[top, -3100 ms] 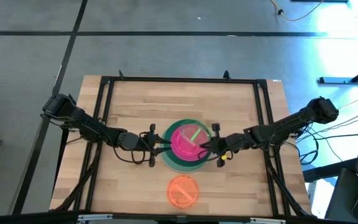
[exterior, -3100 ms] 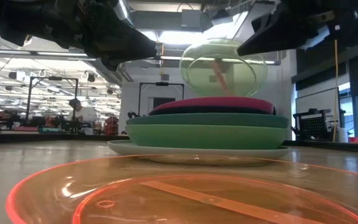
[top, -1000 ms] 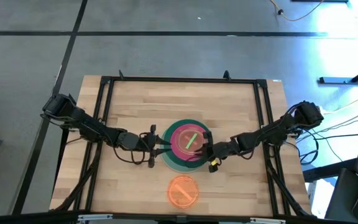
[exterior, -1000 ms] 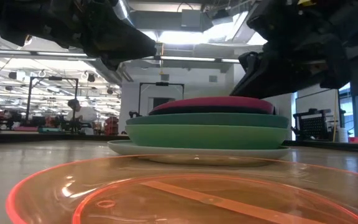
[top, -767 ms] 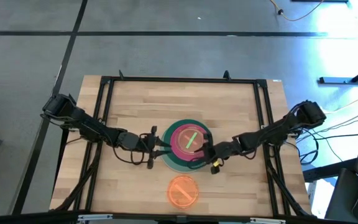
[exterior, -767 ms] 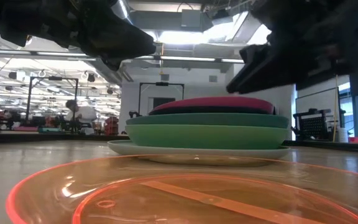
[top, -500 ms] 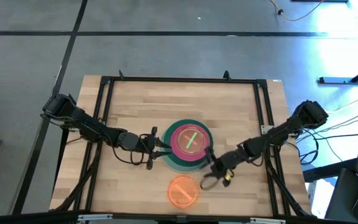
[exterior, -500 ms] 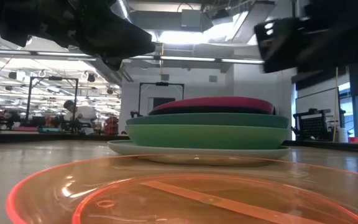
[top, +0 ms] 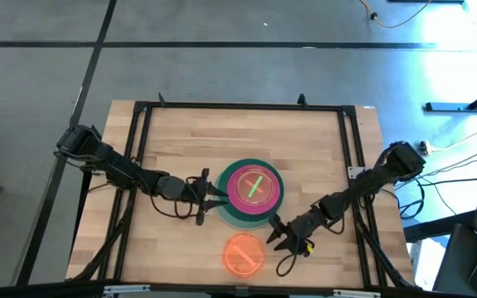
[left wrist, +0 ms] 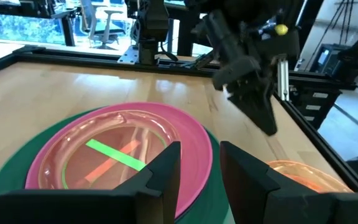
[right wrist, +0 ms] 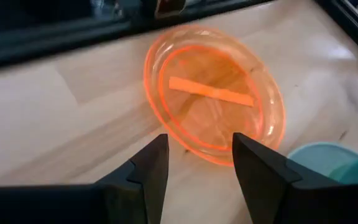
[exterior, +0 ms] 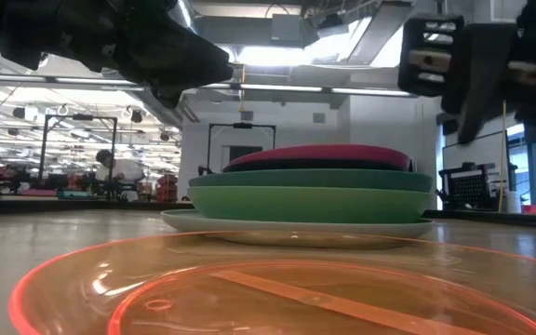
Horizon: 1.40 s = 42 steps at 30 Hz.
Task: Stack plastic plates
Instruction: Stack the orange plate on top of the light green plate
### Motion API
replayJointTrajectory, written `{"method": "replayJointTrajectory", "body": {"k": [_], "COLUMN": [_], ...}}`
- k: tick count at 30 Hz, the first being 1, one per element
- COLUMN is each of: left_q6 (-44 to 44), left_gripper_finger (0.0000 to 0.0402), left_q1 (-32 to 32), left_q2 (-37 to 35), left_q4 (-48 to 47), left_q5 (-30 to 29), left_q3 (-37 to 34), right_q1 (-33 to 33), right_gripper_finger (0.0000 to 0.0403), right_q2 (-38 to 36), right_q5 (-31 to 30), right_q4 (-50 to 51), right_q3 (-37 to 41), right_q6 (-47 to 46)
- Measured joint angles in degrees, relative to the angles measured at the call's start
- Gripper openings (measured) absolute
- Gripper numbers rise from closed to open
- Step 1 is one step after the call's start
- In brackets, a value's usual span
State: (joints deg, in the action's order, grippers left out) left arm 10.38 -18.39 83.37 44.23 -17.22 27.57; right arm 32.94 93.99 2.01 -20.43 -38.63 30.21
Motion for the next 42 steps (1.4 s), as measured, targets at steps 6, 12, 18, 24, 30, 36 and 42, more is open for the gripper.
{"method": "replayJointTrajectory", "body": {"k": [6, 12, 18, 24, 30, 36, 42], "left_q6": [3.4, 6.8, 7.5, 7.2, 7.1, 7.1, 7.0], "left_gripper_finger": [0.0105, 0.0105, 0.0105, 0.0105, 0.0105, 0.0105, 0.0105], "left_q1": [0.0, -0.5, -2.1, -2.4, -2.2, -2.6, -3.8], "left_q2": [1.1, 4.0, 7.5, 10.9, 11.6, 11.6, 9.9], "left_q4": [0.4, 2.6, 4.1, 4.7, 4.3, 4.3, 4.4], "left_q5": [0.0, -0.4, -0.6, -0.4, 0.2, 0.3, -0.2], "left_q3": [0.0, 0.2, 1.3, 4.2, 5.1, 5.1, 5.1], "right_q1": [-1.6, -0.6, -0.8, -0.7, -0.6, 1.1, 3.3], "right_gripper_finger": [0.0170, 0.0170, 0.0163, 0.0075, 0.0014, 0.0003, 0.0001], "right_q2": [6.1, 13.1, 16.7, 16.8, 16.6, 14.4, 12.7], "right_q5": [-0.6, 2.2, 4.1, 4.0, 3.2, -0.5, -4.7], "right_q4": [-2.5, -1.4, 4.0, 5.5, 5.6, 6.7, 10.6], "right_q3": [-0.8, -7.5, -12.8, -13.0, -12.9, -12.9, -14.5], "right_q6": [8.1, 10.4, 6.1, 5.6, 6.4, 6.4, 7.7]}}
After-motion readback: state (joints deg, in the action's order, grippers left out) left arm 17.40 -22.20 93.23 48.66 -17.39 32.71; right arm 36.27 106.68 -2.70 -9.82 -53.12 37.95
